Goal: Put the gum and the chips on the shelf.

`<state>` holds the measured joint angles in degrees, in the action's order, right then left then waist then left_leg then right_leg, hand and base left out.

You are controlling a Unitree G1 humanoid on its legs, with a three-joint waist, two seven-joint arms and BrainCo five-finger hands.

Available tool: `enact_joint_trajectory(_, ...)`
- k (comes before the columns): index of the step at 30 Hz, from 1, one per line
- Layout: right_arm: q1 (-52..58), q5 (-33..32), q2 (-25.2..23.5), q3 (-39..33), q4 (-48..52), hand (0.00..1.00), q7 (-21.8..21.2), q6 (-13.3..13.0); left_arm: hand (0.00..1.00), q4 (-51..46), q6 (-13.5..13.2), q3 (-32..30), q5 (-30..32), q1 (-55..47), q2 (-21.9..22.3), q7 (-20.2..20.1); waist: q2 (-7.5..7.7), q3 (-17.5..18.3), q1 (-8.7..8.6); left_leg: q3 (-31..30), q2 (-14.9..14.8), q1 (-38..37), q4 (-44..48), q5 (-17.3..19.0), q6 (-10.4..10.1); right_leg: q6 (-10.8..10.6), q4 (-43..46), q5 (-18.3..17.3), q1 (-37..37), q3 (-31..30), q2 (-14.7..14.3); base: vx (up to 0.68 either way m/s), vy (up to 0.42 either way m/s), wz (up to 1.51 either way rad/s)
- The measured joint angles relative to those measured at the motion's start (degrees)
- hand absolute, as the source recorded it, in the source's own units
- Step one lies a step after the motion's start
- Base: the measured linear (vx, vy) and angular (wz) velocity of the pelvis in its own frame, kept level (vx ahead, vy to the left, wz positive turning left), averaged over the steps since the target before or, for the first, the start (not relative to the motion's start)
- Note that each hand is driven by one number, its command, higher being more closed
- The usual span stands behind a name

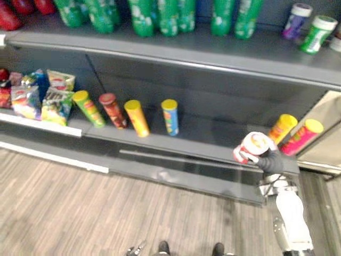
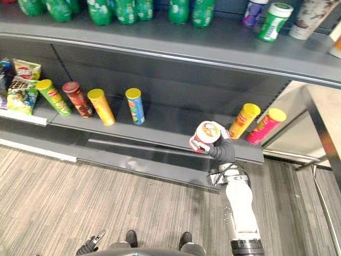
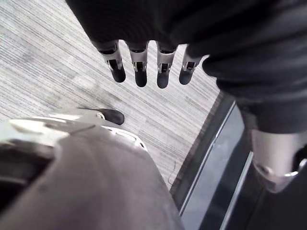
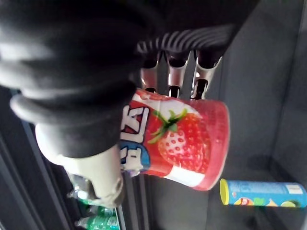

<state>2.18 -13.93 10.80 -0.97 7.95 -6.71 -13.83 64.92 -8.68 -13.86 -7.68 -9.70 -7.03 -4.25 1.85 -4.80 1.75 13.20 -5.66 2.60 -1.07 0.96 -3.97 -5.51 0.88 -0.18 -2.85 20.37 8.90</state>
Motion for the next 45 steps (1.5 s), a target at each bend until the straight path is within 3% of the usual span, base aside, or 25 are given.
enact_joint_trajectory(7, -8.9, -2.1, 1.0, 3.8, -4.0, 1.0, 0.3, 1.1, 0.0, 0.0, 0.5, 0.6, 1.8, -0.8, 0.1, 0.5, -0.42, 0.5, 0.03, 3.4, 2.0, -2.2, -3.1, -0.6, 0.8, -1.3, -3.1, 2.4, -0.1, -3.9, 0.4, 0.01, 0.044, -0.25)
enact_joint_trajectory(19, -22.6, -2.6, 5.0, 6.2, -6.3, 1.0, 2.7, 1.7, 0.0, 0.1, 0.6, 0.6, 1.7, -0.7, 0.2, 0.8, -0.49, 0.5, 0.7, 5.0, 1.9, -4.0, -4.1, -0.7, 0.8, -0.6, -3.8, 3.1, 0.4, -6.0, -0.3, -0.01, -0.016, -0.08)
enact_joint_trajectory(31, -38.2, -3.0, 13.4, 4.7, -7.9, 1.0, 5.1, 1.9, 0.0, 0.1, 1.7, 0.6, 1.7, -1.6, 0.2, 1.0, -0.52, 0.6, 0.27, 6.5, 0.9, -4.9, -4.7, -1.0, 0.7, -0.1, -3.8, 3.5, 0.0, -8.4, -1.4, -0.06, -0.046, -0.09)
enact_joint_trajectory(37, -48.1, -3.1, 16.7, 1.8, -18.4, 1.0, 8.2, 2.5, 0.0, 0.1, 1.7, 0.7, 1.6, -1.6, 0.3, 1.0, -0.54, 0.7, 0.11, 6.6, 0.7, -4.8, -4.7, -1.2, 0.5, 0.3, -4.0, 3.8, -0.1, -8.6, -1.9, -0.01, -0.024, -0.01)
enact_joint_trajectory(45, -65.1, -2.9, 19.7, 1.4, -38.6, 1.0, 11.8, 5.2, 0.0, 0.0, 1.7, 1.2, 1.1, -1.2, 0.3, 1.0, -0.55, 0.7, 0.98, 6.9, 0.1, -4.4, -4.7, -1.5, 0.2, 0.9, -5.0, 4.6, -0.3, -9.1, -2.7, -0.01, -0.032, -0.03)
